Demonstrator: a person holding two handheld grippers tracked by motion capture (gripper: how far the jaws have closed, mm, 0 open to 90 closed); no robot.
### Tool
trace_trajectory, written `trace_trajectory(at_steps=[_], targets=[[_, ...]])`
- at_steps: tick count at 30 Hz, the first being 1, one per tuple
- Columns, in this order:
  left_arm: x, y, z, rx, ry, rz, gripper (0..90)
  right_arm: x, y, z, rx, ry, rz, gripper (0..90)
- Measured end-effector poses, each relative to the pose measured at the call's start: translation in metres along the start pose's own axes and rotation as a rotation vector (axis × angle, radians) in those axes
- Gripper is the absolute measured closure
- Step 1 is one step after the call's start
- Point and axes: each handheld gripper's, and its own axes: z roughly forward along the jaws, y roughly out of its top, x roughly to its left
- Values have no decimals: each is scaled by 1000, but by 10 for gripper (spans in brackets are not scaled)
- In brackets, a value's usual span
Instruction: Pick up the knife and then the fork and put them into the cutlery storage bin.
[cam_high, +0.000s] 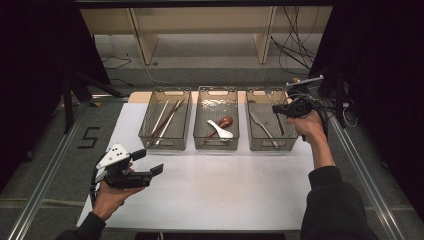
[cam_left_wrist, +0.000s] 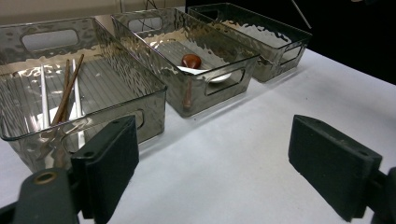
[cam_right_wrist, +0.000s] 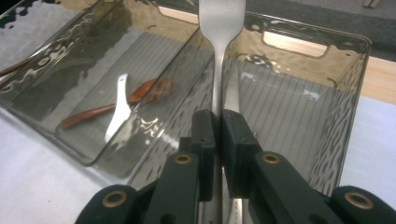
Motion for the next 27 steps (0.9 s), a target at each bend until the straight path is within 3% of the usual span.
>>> trace_trajectory(at_steps=[11,27], targets=[[0,0,0,-1,-1,-1,158,-9,1,15,24,-73,34,847],[0,0,0,-2,-3,-1,158,-9,-3,28,21,-91,70,846]])
